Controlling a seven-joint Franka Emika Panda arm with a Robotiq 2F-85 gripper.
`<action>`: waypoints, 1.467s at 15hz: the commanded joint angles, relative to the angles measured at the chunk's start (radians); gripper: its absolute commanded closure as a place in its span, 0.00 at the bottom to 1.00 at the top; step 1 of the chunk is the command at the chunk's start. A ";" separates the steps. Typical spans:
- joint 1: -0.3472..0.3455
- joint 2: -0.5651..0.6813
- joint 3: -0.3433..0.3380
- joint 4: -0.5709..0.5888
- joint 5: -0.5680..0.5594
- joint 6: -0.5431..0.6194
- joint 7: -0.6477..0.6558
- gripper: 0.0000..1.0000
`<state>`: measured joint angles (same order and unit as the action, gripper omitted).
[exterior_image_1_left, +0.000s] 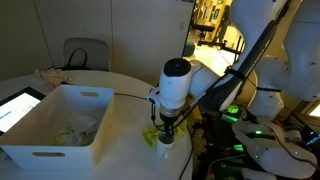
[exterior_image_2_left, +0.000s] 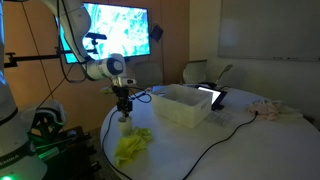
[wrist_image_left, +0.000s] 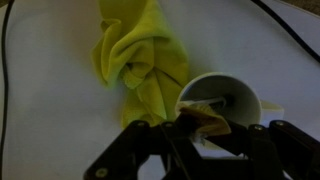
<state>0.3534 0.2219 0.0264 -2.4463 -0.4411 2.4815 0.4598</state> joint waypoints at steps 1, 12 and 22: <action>-0.015 -0.030 0.008 -0.030 -0.064 0.042 0.072 0.87; -0.020 -0.008 0.008 -0.016 -0.091 0.081 0.112 0.87; -0.024 -0.013 0.009 -0.020 -0.075 0.108 0.098 0.45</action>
<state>0.3458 0.2262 0.0264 -2.4525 -0.5034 2.5613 0.5477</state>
